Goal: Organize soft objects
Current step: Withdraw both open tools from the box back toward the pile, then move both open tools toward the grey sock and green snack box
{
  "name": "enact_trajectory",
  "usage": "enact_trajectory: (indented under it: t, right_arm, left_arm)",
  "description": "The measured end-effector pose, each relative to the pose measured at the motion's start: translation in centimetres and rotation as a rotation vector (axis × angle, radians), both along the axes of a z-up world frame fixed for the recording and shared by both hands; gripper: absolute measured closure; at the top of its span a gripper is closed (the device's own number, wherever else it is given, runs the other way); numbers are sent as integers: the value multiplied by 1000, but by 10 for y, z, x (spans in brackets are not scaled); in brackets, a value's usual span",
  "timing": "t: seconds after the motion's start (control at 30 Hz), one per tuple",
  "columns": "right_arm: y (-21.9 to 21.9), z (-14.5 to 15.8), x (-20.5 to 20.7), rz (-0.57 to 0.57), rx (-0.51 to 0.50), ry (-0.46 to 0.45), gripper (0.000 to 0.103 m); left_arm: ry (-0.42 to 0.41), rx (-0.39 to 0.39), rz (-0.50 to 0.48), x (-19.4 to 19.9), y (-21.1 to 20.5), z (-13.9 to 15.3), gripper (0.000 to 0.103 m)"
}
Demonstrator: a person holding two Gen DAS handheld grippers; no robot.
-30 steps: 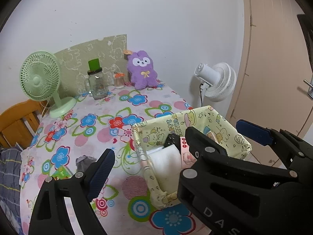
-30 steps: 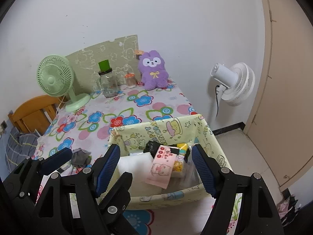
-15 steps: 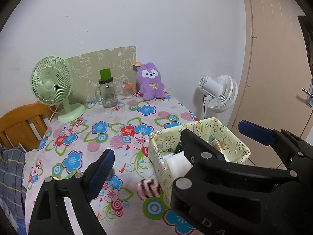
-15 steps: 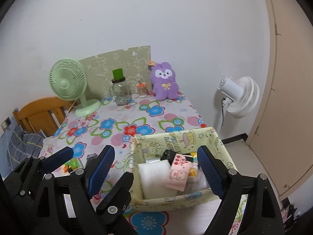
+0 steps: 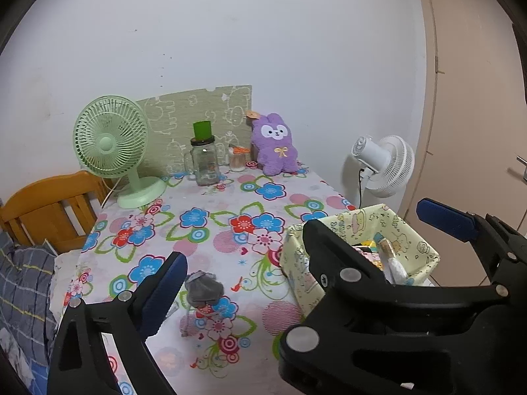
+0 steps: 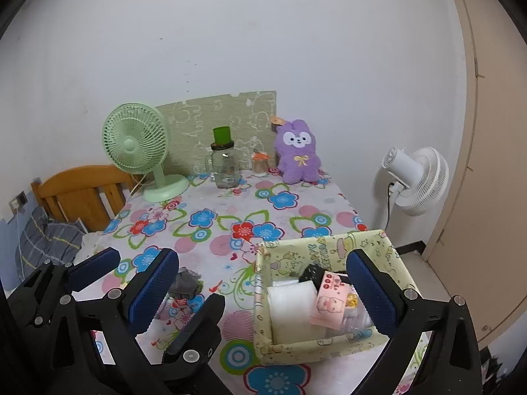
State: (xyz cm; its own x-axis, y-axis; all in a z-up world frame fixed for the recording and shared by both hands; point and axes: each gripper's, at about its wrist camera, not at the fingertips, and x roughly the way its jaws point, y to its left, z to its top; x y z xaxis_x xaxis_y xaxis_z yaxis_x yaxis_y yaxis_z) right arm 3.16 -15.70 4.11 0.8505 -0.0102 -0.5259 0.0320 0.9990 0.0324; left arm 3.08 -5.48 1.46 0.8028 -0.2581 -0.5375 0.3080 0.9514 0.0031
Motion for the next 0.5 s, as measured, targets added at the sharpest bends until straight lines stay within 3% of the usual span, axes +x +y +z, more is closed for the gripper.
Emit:
enact_trajectory:
  t: [0.5]
  right_arm:
    - [30, -5, 13, 52, -19, 2, 0]
  left_arm:
    - [3, 1, 64, 12, 32, -5, 0]
